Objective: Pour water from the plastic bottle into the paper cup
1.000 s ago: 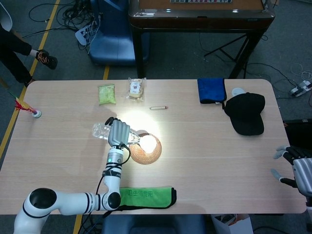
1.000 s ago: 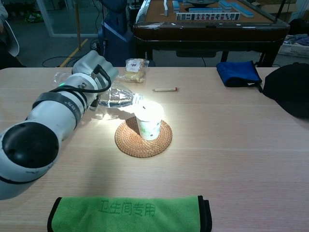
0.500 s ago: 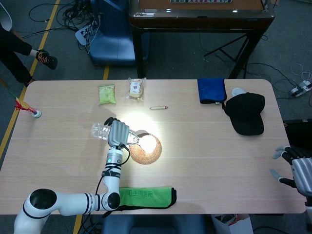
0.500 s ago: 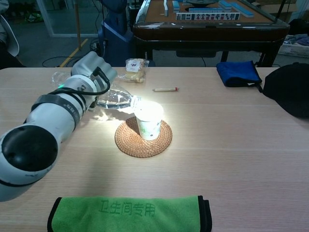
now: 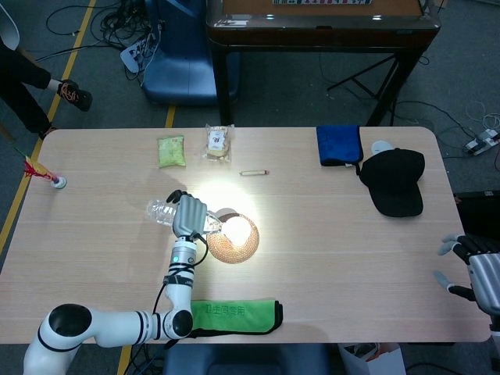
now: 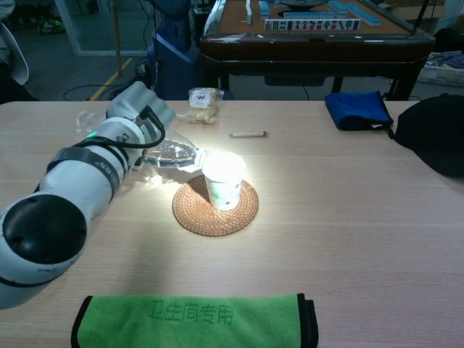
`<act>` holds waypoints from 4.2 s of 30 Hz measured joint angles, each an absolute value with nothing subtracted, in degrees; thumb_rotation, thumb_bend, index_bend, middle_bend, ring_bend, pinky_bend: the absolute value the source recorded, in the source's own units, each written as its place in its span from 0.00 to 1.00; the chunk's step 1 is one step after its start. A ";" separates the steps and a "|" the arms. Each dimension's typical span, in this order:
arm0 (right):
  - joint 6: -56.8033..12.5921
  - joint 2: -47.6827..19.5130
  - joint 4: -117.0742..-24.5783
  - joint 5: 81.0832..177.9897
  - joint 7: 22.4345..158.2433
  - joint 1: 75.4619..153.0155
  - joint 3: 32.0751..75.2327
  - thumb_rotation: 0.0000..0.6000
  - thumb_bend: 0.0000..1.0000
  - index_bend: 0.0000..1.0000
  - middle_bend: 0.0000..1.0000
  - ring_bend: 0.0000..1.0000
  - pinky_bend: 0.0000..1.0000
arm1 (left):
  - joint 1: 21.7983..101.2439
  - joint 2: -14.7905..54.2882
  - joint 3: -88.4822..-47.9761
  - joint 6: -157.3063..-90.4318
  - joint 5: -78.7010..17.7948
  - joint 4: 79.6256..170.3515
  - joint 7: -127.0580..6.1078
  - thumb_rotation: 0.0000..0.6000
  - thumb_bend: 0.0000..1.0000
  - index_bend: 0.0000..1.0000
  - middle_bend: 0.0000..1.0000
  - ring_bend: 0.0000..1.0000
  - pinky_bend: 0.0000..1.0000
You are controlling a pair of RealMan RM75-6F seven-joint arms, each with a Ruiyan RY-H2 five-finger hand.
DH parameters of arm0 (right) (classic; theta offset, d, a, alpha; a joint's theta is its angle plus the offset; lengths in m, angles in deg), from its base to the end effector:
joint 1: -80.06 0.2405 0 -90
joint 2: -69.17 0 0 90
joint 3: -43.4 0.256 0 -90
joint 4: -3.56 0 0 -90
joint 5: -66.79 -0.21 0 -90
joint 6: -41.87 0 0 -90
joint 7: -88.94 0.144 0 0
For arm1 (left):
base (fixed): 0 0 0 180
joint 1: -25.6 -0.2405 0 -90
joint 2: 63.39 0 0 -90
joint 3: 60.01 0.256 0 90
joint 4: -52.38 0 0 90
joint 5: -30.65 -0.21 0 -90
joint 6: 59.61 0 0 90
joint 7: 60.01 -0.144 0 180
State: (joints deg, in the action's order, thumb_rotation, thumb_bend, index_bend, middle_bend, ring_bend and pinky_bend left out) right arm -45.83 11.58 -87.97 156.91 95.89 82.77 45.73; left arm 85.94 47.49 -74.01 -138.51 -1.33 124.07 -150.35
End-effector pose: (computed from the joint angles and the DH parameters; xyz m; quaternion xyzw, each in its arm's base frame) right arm -0.3158 -0.1677 0.1975 0.6027 -0.3706 0.4000 0.5826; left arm -0.0739 0.3684 -0.0715 -0.7417 -0.0837 -0.0698 0.6618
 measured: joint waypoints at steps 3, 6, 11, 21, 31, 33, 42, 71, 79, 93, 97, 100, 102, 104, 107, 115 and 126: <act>-45.71 11.57 -87.95 156.73 95.90 82.80 45.78 1.00 0.19 0.49 0.34 0.36 0.43 | 85.95 47.61 -74.39 -138.57 -1.36 124.25 -150.26 1.00 0.03 0.71 0.81 0.56 0.64; -45.30 11.56 -87.90 156.51 95.91 82.93 45.79 1.00 0.19 0.49 0.34 0.36 0.43 | 86.00 47.63 -74.69 -138.61 -1.43 124.41 -150.25 1.00 0.03 0.71 0.81 0.56 0.64; -44.97 11.49 -87.85 156.35 95.85 83.08 45.81 1.00 0.19 0.49 0.34 0.36 0.43 | 85.98 47.66 -75.54 -138.34 -0.70 124.41 -150.09 1.00 0.03 0.71 0.81 0.56 0.65; -44.55 11.48 -87.75 156.00 95.91 83.23 45.86 1.00 0.19 0.49 0.34 0.36 0.43 | 85.67 47.13 -79.27 -137.08 4.47 127.72 -149.08 1.00 0.03 0.71 0.82 0.56 0.65; -44.56 11.50 -87.62 155.99 96.13 83.25 45.89 1.00 0.19 0.49 0.34 0.36 0.43 | 86.08 46.54 -83.82 -136.59 10.59 131.40 -146.02 1.00 0.03 0.71 0.82 0.56 0.65; -44.66 11.51 -87.63 156.08 96.15 83.22 45.86 1.00 0.19 0.49 0.34 0.36 0.43 | 86.10 46.45 -84.22 -136.42 10.99 131.78 -144.88 1.00 0.03 0.71 0.82 0.56 0.65; -44.52 11.48 -87.65 156.02 96.00 83.24 45.84 1.00 0.19 0.49 0.34 0.36 0.43 | 85.19 45.84 -84.18 -135.91 8.71 132.13 -136.91 1.00 0.03 0.71 0.82 0.56 0.65; -43.49 10.75 -87.81 155.65 93.93 83.62 45.64 1.00 0.19 0.49 0.34 0.36 0.43 | 68.43 38.07 -84.16 -136.70 -3.69 138.20 -95.43 1.00 0.03 0.71 0.82 0.56 0.65; -43.19 10.51 -87.95 155.73 93.00 83.74 45.49 1.00 0.19 0.49 0.34 0.36 0.43 | 63.63 37.32 -83.60 -137.30 -7.62 137.74 -86.67 1.00 0.03 0.71 0.82 0.56 0.65; -42.71 10.54 -88.19 155.34 92.51 83.84 45.43 1.00 0.19 0.49 0.34 0.36 0.43 | 57.90 39.87 -84.01 -136.64 -10.34 133.82 -72.62 1.00 0.03 0.72 0.82 0.56 0.60; -42.90 10.58 -88.26 155.52 92.49 83.78 45.37 1.00 0.19 0.49 0.34 0.36 0.43 | 56.58 41.04 -83.87 -136.14 -11.93 132.03 -68.33 1.00 0.03 0.71 0.82 0.56 0.57; -43.13 10.64 -88.31 155.63 92.54 83.70 45.36 1.00 0.19 0.49 0.34 0.36 0.43 | 55.57 41.76 -83.69 -135.07 -12.86 130.52 -66.02 1.00 0.03 0.70 0.81 0.56 0.57; -43.26 10.69 -88.33 155.65 92.60 83.63 45.38 1.00 0.19 0.49 0.34 0.36 0.43 | 55.17 42.06 -83.65 -134.77 -13.33 130.07 -65.01 1.00 0.03 0.70 0.81 0.56 0.57; -43.31 10.70 -88.31 155.66 92.65 83.62 45.38 1.00 0.19 0.49 0.34 0.36 0.43 | 54.69 42.49 -83.63 -134.51 -13.93 129.19 -63.64 1.00 0.03 0.69 0.81 0.56 0.57; -43.34 10.72 -88.32 155.71 92.66 83.61 45.37 1.00 0.19 0.49 0.34 0.36 0.43 | 54.04 42.98 -83.63 -134.00 -14.90 128.09 -61.62 1.00 0.03 0.67 0.77 0.54 0.56; -43.07 10.63 -88.20 155.53 92.61 83.72 45.42 1.00 0.19 0.49 0.34 0.36 0.43 | 52.18 42.02 -82.89 -130.13 -19.08 127.49 -54.21 1.00 0.03 0.52 0.49 0.36 0.45; -42.68 10.59 -88.22 155.32 92.41 83.85 45.40 1.00 0.19 0.49 0.34 0.36 0.43 | 50.62 39.25 -81.67 -126.13 -19.35 129.17 -54.38 1.00 0.03 0.23 0.26 0.20 0.32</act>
